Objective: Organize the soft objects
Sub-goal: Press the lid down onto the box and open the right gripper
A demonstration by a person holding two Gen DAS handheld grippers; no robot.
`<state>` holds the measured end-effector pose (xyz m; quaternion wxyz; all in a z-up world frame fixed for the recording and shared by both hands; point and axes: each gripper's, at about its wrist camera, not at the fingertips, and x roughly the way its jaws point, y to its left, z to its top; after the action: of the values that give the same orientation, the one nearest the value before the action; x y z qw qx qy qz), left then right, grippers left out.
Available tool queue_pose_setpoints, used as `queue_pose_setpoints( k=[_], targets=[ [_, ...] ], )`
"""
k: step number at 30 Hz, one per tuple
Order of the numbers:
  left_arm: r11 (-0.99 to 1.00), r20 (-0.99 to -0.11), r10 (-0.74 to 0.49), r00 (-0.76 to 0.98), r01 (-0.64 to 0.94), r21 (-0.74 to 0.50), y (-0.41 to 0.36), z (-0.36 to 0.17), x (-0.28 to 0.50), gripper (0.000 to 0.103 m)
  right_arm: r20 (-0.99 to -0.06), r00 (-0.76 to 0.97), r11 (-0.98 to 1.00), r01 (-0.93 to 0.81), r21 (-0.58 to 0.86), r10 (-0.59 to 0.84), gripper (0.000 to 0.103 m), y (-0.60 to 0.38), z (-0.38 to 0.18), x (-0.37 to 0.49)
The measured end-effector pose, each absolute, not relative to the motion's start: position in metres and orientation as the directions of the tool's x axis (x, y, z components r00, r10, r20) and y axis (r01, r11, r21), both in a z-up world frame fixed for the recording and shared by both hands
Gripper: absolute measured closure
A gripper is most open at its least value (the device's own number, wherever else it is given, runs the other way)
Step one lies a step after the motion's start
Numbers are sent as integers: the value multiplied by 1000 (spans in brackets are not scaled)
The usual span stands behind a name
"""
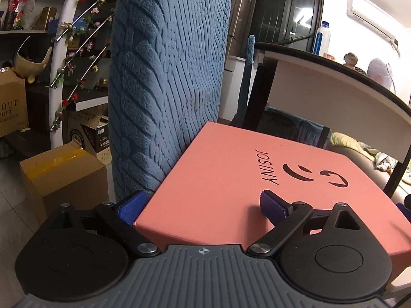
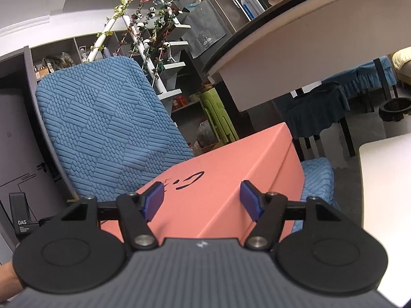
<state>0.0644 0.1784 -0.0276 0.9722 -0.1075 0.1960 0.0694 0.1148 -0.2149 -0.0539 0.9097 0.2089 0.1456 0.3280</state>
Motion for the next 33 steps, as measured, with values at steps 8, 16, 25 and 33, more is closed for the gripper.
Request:
queue_pose_setpoints(
  k=[8, 16, 25, 33],
  targets=[
    [969, -399, 95, 912, -177, -175, 178, -30, 64, 7, -208, 747, 720, -466, 515, 632, 50, -218, -68, 126],
    [986, -374, 123, 919, -156, -61, 158, -20, 54, 6, -218, 750, 731, -463, 502, 625, 58, -218, -63, 124],
    [995, -314, 35, 949, -62, -77, 117, 2, 36, 6, -223, 789, 787, -455, 416, 573, 62, -228, -46, 101],
    [997, -296, -43, 954, 22, -73, 69, 10, 30, 5, -232, 837, 852, -415, 319, 495, 61, -245, -27, 67]
  ],
)
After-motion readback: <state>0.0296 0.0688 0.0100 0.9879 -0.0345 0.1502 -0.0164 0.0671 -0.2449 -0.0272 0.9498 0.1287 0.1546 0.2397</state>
